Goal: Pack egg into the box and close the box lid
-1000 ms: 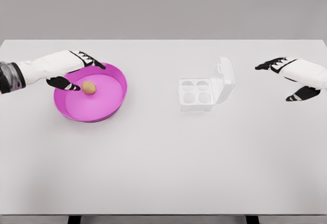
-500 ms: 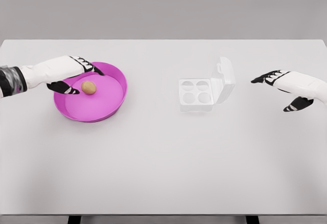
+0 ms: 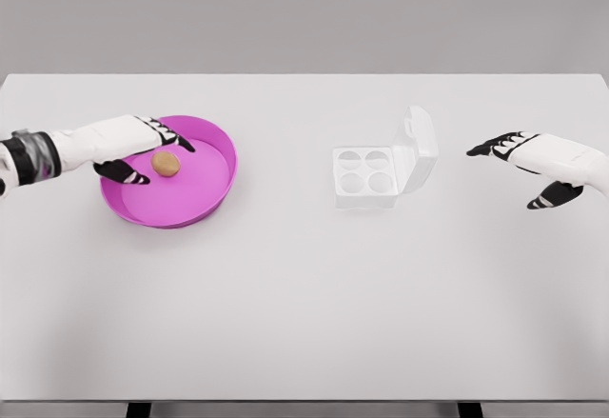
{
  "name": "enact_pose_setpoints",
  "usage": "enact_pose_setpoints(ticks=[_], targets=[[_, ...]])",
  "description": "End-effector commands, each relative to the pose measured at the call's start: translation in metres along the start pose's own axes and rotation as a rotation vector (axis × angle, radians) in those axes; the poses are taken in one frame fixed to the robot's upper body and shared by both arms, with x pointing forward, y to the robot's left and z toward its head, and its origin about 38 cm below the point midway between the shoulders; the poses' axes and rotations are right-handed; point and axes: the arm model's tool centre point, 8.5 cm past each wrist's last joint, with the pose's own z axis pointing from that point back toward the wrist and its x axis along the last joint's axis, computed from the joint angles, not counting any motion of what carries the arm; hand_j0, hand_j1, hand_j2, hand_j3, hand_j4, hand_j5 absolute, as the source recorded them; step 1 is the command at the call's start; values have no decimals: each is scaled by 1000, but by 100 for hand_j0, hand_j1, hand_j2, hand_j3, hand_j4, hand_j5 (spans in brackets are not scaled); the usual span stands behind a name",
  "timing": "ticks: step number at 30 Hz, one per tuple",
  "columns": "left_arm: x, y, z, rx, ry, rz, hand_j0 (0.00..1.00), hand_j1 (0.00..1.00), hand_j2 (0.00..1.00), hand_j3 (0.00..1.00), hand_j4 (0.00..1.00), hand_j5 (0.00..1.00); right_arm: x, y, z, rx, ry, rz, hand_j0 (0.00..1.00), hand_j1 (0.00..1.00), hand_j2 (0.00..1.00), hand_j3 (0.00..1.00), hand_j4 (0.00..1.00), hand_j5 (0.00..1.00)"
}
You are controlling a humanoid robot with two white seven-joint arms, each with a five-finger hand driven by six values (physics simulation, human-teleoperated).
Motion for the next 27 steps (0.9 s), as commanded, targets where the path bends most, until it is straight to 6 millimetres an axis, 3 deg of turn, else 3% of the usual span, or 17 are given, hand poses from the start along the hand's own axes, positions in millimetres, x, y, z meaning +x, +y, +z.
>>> enact_pose_setpoints(ticks=[1, 27], targets=[[1, -2, -2, 0, -2, 10, 83, 83, 83, 83, 83, 83, -1, -1, 2, -2, 3, -3, 100, 100, 100, 100, 100, 100], [-9, -7, -8, -4, 16, 52, 83, 83, 83, 83, 83, 83, 0, 7, -8, 34, 3, 3, 100, 100, 100, 100, 100, 100]])
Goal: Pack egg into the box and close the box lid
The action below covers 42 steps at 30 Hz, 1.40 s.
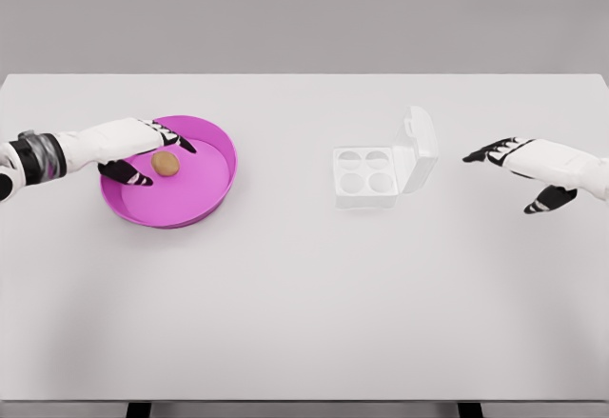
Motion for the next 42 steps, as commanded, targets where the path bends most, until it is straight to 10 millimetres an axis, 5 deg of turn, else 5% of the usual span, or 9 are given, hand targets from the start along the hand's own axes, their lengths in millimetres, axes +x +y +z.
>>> enact_pose_setpoints(ticks=[1, 14, 22, 42], targets=[[0, -1, -1, 2, -1, 9, 83, 83, 83, 83, 83, 83, 0, 0, 0, -2, -1, -4, 100, 100, 100, 100, 100, 100], [-3, -2, -12, -13, 13, 12, 82, 82, 82, 82, 82, 82, 4, -5, -7, -23, -15, -9, 100, 100, 100, 100, 100, 100], [-2, -3, -12, -15, 11, 13, 80, 80, 80, 80, 80, 80, -2, -8, -35, -13, -4, -36, 100, 100, 100, 100, 100, 100], [-4, -5, -12, -25, 15, 18, 75, 75, 75, 75, 75, 75, -1, -9, -35, -6, -3, -23, 100, 100, 100, 100, 100, 100]])
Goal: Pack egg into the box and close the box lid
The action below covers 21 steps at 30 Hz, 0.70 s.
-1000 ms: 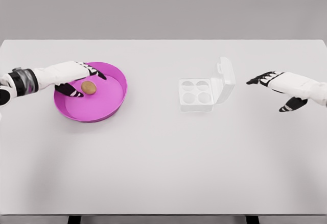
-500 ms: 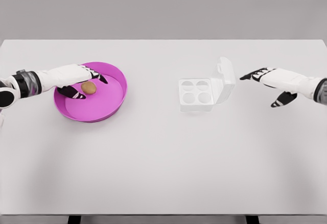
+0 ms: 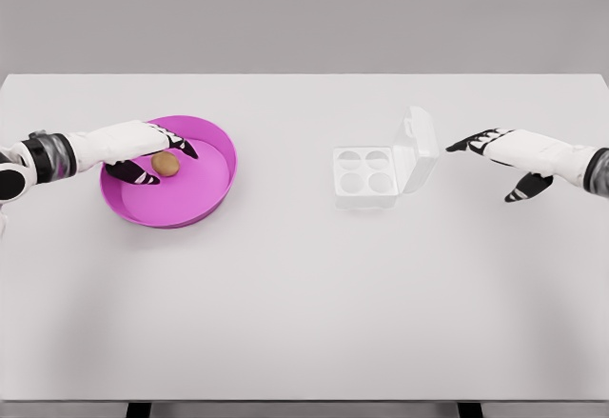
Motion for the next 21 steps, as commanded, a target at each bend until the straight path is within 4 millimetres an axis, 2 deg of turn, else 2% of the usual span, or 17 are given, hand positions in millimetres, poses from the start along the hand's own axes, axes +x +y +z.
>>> enact_pose_setpoints(ticks=[1, 4, 6, 21], targets=[[0, 1, 0, 4, 0, 5, 72, 72, 72, 72, 72, 72, 2, -1, -1, -5, -6, -4, 100, 100, 100, 100, 100, 100], [-1, 0, 1, 4, 0, 8, 65, 65, 65, 65, 65, 65, -1, -2, 3, -3, 3, 4, 100, 100, 100, 100, 100, 100], [-1, 0, 2, 5, 0, 8, 63, 63, 63, 63, 63, 63, -2, -2, 4, -3, 6, 3, 100, 100, 100, 100, 100, 100], [-1, -1, 2, 2, 0, 8, 61, 61, 61, 61, 61, 61, -5, -4, 8, -2, 14, 7, 100, 100, 100, 100, 100, 100]])
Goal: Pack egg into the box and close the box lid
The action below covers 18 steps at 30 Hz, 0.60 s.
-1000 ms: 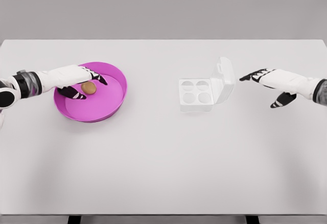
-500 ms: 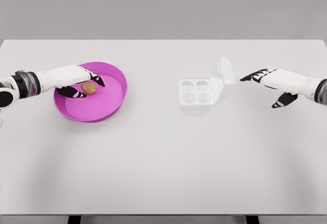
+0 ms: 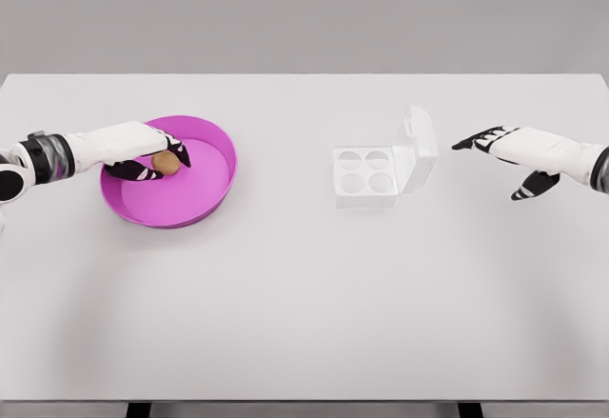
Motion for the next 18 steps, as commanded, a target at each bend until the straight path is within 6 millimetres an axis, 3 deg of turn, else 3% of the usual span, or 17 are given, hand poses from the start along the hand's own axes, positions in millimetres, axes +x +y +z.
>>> enact_pose_setpoints(ticks=[1, 18], targets=[[0, 0, 0, 3, 1, 4, 61, 61, 61, 61, 61, 61, 0, -1, 1, -4, 1, -5, 100, 100, 100, 100, 100, 100], [0, -1, 0, -1, 3, 2, 66, 66, 66, 66, 66, 66, 0, -1, 1, -5, 1, -4, 100, 100, 100, 100, 100, 100]])
